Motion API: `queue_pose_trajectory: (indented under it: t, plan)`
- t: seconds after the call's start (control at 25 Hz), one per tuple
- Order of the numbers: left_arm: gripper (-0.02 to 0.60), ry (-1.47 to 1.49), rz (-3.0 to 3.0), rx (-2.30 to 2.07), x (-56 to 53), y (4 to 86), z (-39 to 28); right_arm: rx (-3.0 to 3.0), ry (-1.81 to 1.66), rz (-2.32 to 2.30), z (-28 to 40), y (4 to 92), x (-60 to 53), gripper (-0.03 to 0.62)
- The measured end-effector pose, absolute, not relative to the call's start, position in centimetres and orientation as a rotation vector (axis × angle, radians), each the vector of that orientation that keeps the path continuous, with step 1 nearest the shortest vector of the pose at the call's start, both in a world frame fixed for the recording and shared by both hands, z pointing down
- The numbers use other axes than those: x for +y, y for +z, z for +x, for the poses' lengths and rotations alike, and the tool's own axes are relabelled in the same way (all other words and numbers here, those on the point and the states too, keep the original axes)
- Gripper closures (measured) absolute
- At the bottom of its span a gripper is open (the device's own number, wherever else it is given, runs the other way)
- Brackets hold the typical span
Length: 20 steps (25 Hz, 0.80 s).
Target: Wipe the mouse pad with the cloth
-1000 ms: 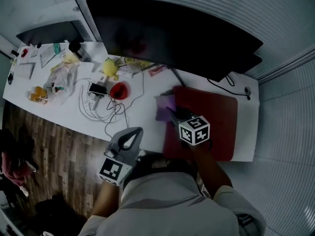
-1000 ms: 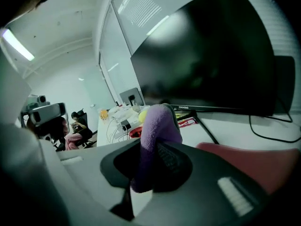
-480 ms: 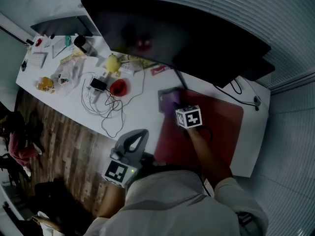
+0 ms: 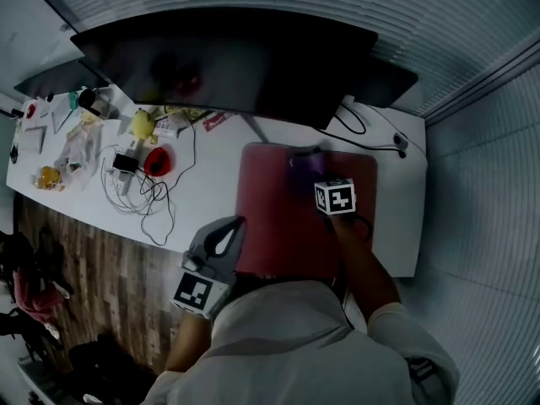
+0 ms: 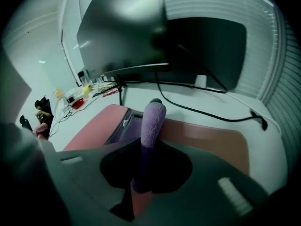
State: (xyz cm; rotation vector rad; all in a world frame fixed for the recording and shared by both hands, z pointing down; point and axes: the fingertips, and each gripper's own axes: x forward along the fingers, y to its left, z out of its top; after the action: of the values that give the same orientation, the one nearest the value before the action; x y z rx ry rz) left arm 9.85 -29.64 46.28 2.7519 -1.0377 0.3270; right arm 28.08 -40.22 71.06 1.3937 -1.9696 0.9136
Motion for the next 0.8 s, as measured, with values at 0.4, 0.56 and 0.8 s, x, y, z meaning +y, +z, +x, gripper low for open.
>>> queue_pose_trajectory:
  t: [0.4, 0.56, 0.8]
  plan:
    - [0.578, 0.330, 2.830, -0.899, -28.1, 45.2, 13.9, -1.653, 0.859, 1.696, 46.5, 71.4, -35.1, 0.549]
    - [0.578, 0.312, 2.848, -0.882, -27.2, 44.5, 13.0, -1.529, 0.817, 1.772, 50.1, 71.1, -34.0, 0.549]
    - [0.578, 0.269, 2.850, -0.892, -26.6, 43.3, 8.9, -1.598, 0.811, 1.863, 45.8, 65.9, -32.5, 0.549]
